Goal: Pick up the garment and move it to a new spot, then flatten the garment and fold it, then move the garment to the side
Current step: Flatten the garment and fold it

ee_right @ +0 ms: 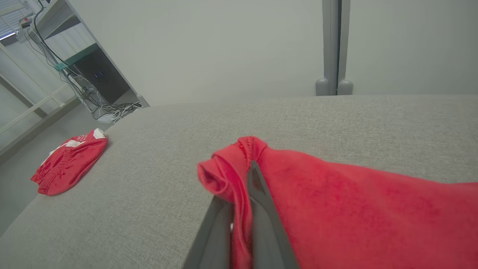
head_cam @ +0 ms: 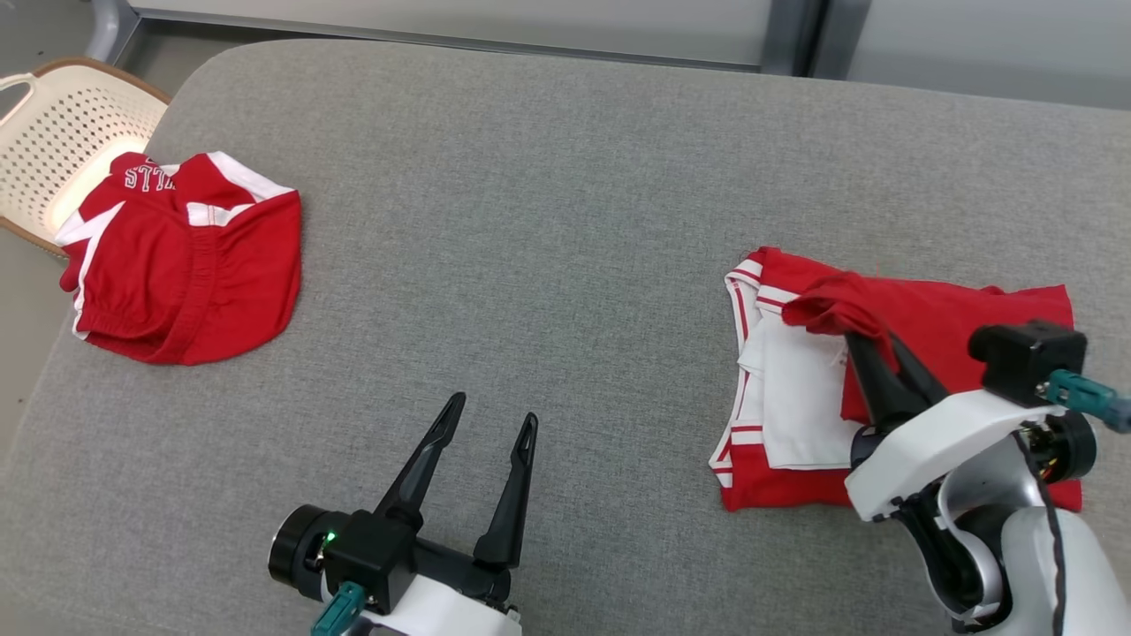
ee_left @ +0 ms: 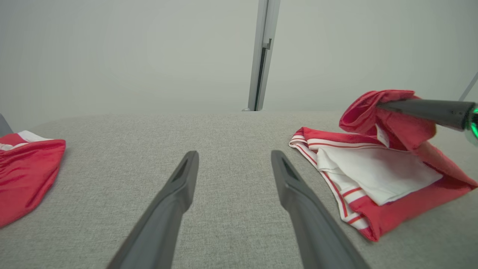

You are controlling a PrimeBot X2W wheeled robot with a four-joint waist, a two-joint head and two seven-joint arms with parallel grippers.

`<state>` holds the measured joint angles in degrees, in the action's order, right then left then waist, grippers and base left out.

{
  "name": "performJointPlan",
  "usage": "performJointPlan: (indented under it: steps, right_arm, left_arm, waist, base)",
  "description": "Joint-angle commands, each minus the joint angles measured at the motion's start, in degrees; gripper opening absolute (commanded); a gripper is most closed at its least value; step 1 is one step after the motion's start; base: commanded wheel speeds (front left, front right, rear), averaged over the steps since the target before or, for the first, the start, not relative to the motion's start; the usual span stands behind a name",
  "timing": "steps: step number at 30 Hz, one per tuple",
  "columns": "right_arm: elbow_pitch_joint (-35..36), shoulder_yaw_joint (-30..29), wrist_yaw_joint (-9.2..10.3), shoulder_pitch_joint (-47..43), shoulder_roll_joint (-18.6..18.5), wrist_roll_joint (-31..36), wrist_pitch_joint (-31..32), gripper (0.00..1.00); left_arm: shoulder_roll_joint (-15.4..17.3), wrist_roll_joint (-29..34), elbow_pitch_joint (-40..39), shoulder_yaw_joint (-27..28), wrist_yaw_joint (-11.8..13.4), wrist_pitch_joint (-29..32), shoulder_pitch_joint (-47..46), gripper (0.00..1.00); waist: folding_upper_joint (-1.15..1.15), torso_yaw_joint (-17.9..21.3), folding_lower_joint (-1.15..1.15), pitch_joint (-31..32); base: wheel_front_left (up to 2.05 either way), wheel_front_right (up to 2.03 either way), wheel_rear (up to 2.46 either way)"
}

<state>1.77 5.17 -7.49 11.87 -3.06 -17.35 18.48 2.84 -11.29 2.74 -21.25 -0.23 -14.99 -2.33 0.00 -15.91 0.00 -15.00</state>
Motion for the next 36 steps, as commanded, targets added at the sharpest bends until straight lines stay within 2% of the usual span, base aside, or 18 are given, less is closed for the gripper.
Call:
performJointPlan:
  steps: [1, 2, 3, 11, 15, 19, 24, 27, 30, 34, 36]
  right_arm:
    - [-0.5, 0.7, 0.01, 0.3, 0.0, 0.6, 0.7, 0.34]
    - [-0.7, 1.0, 0.01, 0.2, 0.0, 0.8, 0.9, 0.6]
    - [-0.7, 1.3, 0.01, 0.0, 0.0, 0.9, 1.1, 1.0]
    - [6.7, 1.8, 0.01, -2.8, 0.0, -4.1, 2.4, 1.0]
    - [12.6, -2.8, 0.01, -4.3, 0.1, -4.9, 1.3, 1.0]
    - [13.6, -7.8, 0.01, -5.2, -1.4, -4.7, -1.7, 1.0]
    - [8.6, -7.4, 0.01, -6.3, -5.2, -5.5, -11.6, 1.0]
    - [1.8, -5.7, 0.01, -7.0, -7.7, -1.0, -20.7, 1.0]
    - [-6.8, -4.3, 0.01, -6.7, -6.7, 1.6, -29.9, 1.0]
    - [-15.4, -0.8, 0.01, -5.8, -6.8, 5.1, -33.7, 1.0]
    - [-13.8, 0.1, 0.01, -5.8, -6.1, 6.1, -33.7, 1.0]
  left_arm:
    - [0.1, -0.5, 0.2, -0.2, 0.4, -0.3, -0.9, 1.0]
    - [0.1, -0.6, 0.3, -0.3, 0.4, -0.3, -0.9, 1.0]
    - [0.1, -0.7, 0.3, -0.4, 0.5, -0.3, -1.0, 1.0]
    - [0.1, -0.7, 0.6, 0.0, 1.1, -0.3, -0.1, 1.0]
    - [0.1, -0.6, 0.2, 0.7, 1.1, -0.3, 0.4, 1.0]
    - [0.1, 0.0, 0.1, 1.5, 0.6, -0.3, 0.5, 1.0]
    - [0.1, -0.4, 0.1, 3.7, 0.7, -0.3, 1.3, 1.0]
    - [0.2, -1.4, -0.1, 5.8, 1.5, -0.3, 2.3, 1.0]
    - [0.2, -1.4, 0.4, 7.7, 1.8, -0.3, 3.3, 1.0]
    - [0.1, -2.2, 0.4, 10.6, 2.8, -0.3, 5.5, 1.0]
    - [0.2, -2.3, -0.3, 11.6, 3.0, -0.3, 6.6, 1.0]
  waist:
    - [0.0, -0.4, 0.0, -0.2]
    - [0.0, -0.5, 0.0, -0.2]
    - [0.0, -0.6, 0.0, -0.2]
    - [0.0, 0.2, 0.0, 0.7]
    - [0.0, 2.1, 0.0, 1.6]
    - [0.0, 4.7, 0.0, 2.5]
    - [0.0, 8.5, 0.0, 4.2]
    - [0.0, 10.6, 0.0, 5.5]
    - [0.0, 12.3, 0.0, 7.1]
    - [0.0, 14.0, 0.0, 9.6]
    - [0.0, 14.5, 0.0, 10.7]
  base:
    - [0.0, 0.0, 0.0]
    - [0.0, 0.0, 0.0]
    - [0.0, 0.0, 0.0]
    - [0.0, 0.0, 0.0]
    - [0.0, 0.0, 0.0]
    - [0.0, 0.0, 0.0]
    - [0.0, 0.0, 0.0]
    - [0.0, 0.0, 0.0]
    - [0.0, 0.0, 0.0]
    - [0.0, 0.0, 0.0]
    - [0.0, 0.0, 0.0]
